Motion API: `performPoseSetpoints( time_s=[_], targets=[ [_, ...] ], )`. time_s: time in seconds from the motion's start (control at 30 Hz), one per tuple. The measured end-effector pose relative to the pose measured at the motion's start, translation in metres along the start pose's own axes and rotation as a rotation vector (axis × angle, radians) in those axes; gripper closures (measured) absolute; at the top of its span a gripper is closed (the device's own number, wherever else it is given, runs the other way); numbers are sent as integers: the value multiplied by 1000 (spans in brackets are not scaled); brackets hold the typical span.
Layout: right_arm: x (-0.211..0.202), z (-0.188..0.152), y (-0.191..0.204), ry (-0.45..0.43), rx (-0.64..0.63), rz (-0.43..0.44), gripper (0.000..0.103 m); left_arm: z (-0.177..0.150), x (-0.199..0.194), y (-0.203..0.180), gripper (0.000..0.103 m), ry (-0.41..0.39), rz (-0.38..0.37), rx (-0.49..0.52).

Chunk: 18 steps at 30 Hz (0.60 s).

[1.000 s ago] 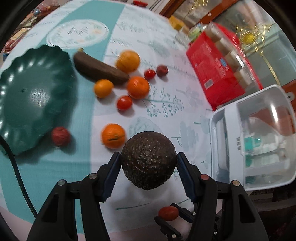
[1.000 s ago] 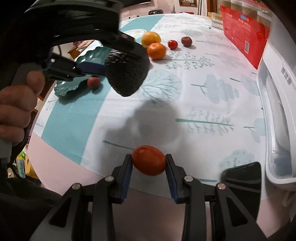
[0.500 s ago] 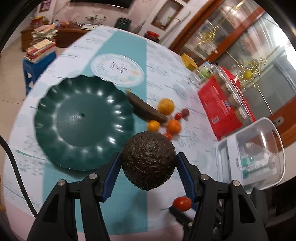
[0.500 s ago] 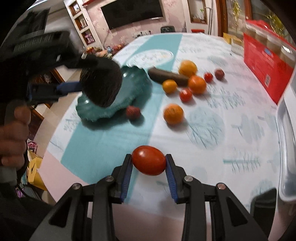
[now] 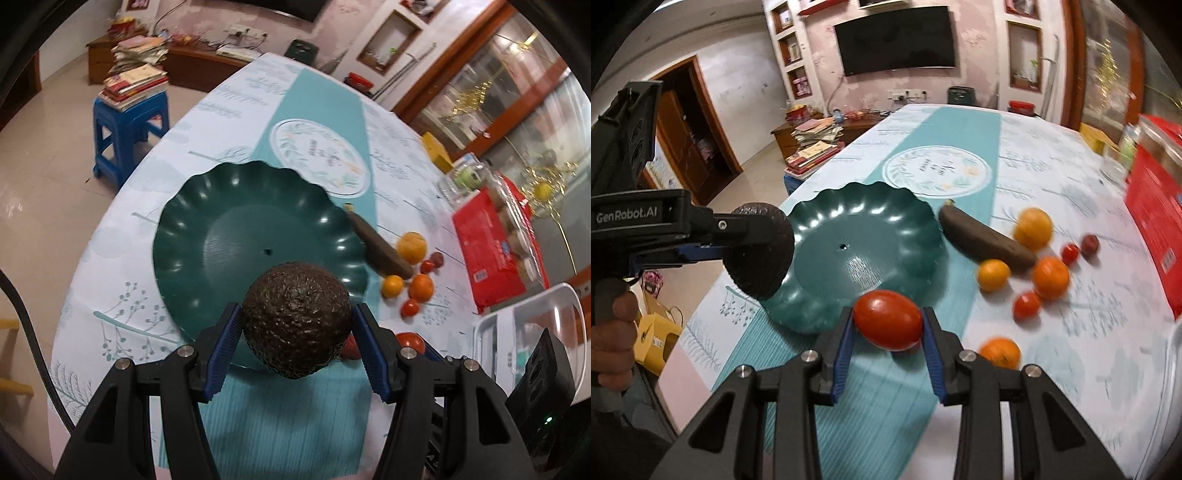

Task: Organize fruits
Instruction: 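Carry the avocado onto the green plate and open the left gripper while the right releases the tomato there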

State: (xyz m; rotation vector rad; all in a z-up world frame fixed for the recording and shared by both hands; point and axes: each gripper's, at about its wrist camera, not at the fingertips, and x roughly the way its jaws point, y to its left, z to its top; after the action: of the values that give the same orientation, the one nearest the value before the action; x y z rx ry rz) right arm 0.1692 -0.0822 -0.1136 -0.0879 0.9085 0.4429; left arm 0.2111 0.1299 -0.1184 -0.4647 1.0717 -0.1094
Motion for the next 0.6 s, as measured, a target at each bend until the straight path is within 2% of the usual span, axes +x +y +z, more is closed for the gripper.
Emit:
performPoseSetpoints(
  time_s=[0.3,0.6],
  targets=[
    [45,4,13,40,-68,44,67,10,35,25,43,88,70,-60],
    [57,3,9,49,-28,54,66,10,53,33,43,140,129,-98]
  ],
)
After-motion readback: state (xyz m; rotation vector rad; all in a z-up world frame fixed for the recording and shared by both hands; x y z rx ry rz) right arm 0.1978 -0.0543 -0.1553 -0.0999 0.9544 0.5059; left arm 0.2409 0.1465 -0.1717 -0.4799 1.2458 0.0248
